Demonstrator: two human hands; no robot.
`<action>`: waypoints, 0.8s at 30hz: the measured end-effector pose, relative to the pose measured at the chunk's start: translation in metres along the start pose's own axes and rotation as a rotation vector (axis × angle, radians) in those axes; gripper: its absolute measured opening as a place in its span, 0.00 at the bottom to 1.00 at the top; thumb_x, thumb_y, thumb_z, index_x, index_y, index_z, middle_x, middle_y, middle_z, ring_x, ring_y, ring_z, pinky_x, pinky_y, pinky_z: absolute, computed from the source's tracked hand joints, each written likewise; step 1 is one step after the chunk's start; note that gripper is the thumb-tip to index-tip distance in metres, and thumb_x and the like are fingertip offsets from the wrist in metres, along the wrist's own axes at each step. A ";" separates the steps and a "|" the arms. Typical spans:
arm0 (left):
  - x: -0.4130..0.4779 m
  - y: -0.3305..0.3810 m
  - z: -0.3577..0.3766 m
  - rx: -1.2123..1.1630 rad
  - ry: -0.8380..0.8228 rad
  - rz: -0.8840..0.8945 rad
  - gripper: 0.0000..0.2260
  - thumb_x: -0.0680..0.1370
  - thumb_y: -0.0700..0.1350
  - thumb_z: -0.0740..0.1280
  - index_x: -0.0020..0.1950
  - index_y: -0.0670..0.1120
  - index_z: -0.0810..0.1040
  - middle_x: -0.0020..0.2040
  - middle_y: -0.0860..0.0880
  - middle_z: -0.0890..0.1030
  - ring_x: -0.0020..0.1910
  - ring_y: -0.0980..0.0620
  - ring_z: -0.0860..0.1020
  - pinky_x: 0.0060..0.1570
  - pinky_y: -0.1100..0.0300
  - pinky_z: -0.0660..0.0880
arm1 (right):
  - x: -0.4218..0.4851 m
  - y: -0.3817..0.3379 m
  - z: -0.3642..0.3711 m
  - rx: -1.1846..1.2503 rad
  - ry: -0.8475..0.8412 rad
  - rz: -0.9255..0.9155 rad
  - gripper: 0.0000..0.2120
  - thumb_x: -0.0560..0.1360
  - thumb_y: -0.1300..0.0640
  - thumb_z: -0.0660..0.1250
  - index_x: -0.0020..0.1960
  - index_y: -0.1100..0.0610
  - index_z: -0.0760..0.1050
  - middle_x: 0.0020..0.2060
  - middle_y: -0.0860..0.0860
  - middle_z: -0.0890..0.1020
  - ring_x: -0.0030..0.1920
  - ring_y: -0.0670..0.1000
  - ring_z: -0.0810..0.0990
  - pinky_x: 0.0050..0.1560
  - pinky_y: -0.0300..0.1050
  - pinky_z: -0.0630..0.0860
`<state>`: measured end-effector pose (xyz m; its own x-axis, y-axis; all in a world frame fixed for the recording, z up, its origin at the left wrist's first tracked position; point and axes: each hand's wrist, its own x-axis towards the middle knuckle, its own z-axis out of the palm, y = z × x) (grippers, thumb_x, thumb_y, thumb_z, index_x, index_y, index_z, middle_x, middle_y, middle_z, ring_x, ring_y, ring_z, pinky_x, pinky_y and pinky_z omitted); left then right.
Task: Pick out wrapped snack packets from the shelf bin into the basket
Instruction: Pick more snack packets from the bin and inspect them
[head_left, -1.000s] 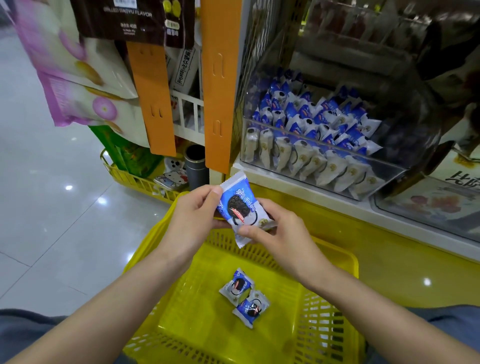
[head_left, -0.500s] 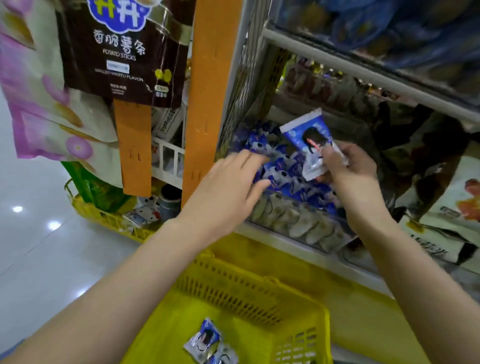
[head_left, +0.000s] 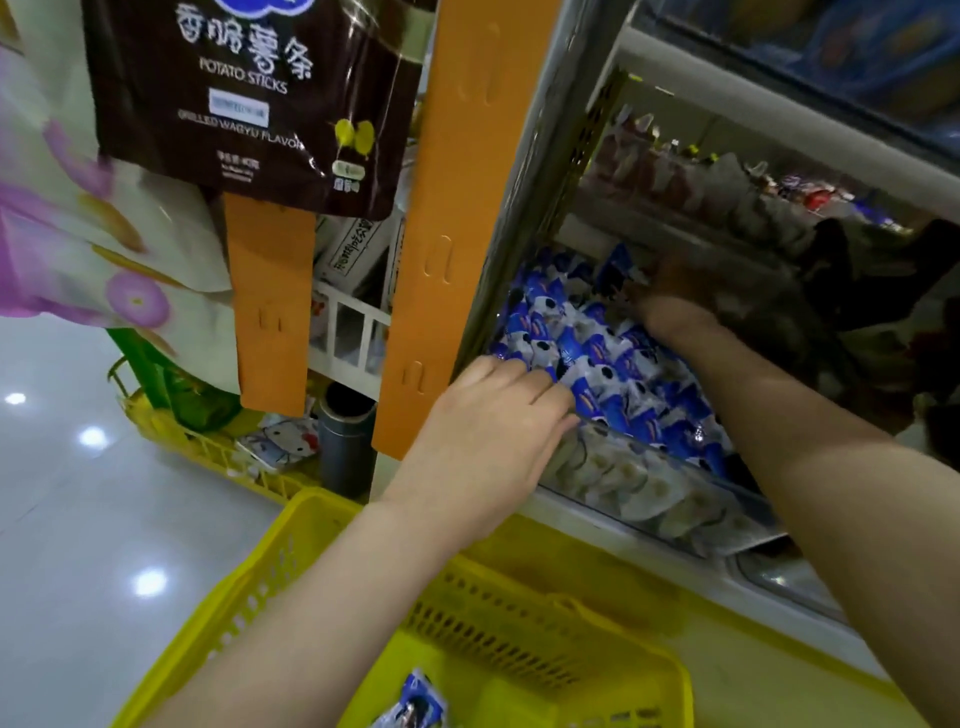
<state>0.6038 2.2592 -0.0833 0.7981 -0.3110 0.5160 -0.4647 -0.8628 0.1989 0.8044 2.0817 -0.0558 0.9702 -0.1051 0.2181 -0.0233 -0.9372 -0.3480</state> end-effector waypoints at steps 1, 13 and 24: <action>0.000 0.000 0.000 -0.006 0.002 -0.002 0.15 0.78 0.48 0.53 0.45 0.46 0.79 0.39 0.50 0.80 0.41 0.48 0.77 0.48 0.58 0.63 | 0.002 0.000 0.002 -0.001 -0.003 -0.001 0.21 0.77 0.54 0.63 0.67 0.61 0.66 0.63 0.61 0.72 0.62 0.61 0.72 0.61 0.52 0.69; 0.001 0.003 0.003 -0.005 0.060 -0.013 0.12 0.77 0.47 0.57 0.44 0.47 0.79 0.39 0.51 0.80 0.40 0.50 0.77 0.48 0.57 0.73 | 0.012 0.009 -0.016 -0.058 -0.091 -0.039 0.14 0.75 0.58 0.65 0.60 0.60 0.71 0.56 0.58 0.76 0.55 0.58 0.76 0.52 0.48 0.72; 0.001 0.002 0.006 -0.011 0.101 0.007 0.15 0.77 0.47 0.53 0.44 0.48 0.79 0.38 0.52 0.80 0.40 0.51 0.77 0.47 0.57 0.72 | 0.003 0.016 -0.010 0.064 -0.290 -0.118 0.15 0.80 0.52 0.56 0.63 0.57 0.71 0.59 0.58 0.75 0.54 0.54 0.74 0.56 0.48 0.68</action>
<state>0.6059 2.2547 -0.0878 0.7523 -0.2753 0.5985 -0.4751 -0.8561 0.2034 0.8044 2.0628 -0.0517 0.9938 0.1109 -0.0054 0.0998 -0.9137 -0.3940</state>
